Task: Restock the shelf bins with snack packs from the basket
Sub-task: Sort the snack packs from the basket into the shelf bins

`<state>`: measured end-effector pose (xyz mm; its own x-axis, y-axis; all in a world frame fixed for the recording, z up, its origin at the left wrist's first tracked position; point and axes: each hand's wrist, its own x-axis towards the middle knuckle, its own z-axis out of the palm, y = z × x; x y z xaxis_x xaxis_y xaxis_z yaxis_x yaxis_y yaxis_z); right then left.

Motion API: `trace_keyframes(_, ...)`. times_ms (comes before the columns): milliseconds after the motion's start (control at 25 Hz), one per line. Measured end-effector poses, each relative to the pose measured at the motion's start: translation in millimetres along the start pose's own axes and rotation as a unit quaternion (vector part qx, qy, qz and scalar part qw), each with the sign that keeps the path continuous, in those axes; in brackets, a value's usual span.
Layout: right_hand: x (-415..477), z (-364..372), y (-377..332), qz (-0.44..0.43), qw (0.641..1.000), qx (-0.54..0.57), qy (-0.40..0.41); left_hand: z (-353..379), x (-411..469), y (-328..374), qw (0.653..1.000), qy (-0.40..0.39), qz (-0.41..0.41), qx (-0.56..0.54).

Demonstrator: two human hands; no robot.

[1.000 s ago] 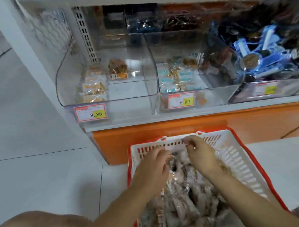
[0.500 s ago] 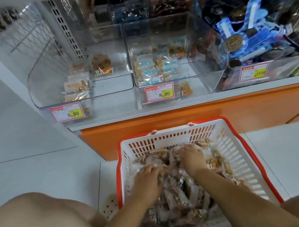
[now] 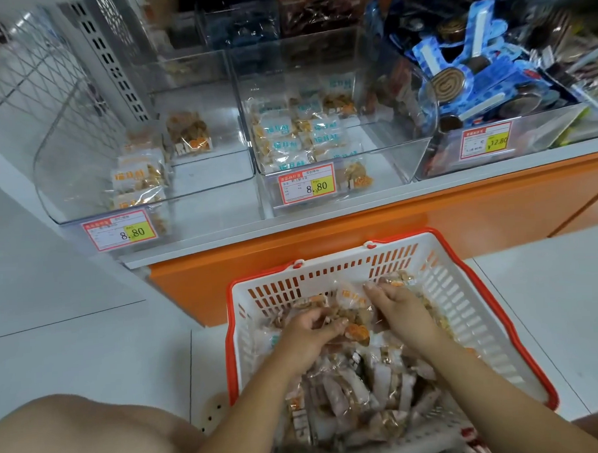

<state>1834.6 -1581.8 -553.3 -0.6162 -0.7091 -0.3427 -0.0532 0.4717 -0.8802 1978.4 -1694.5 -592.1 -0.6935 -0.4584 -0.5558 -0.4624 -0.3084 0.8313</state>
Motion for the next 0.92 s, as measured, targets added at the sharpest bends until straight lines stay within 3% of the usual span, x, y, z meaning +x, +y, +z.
trace_keyframes(320, -9, 0, -2, 0.005, 1.0, 0.015, 0.007, 2, -16, 11, 1.0, -0.004, 0.019, 0.005)
trace_keyframes(520, -15, 9, -11, 0.051, 0.985, 0.151, -0.065, -4, -31, 23, 0.998, 0.045, 0.035, -0.022)
trace_keyframes(680, -27, 24, -48, -0.019, 0.986, 0.14, -0.088, -23, -67, 62, 0.99, 0.095, 0.1, 0.013)
trace_keyframes(800, -36, 34, -115, -0.105, 0.981, 0.137, -0.091, -53, -105, 108, 0.96, 0.162, 0.2, 0.107)
trace_keyframes(920, -29, 53, -193, -0.184, 0.974, 0.102, -0.085, -93, -137, 157, 0.897, 0.271, 0.293, 0.192)
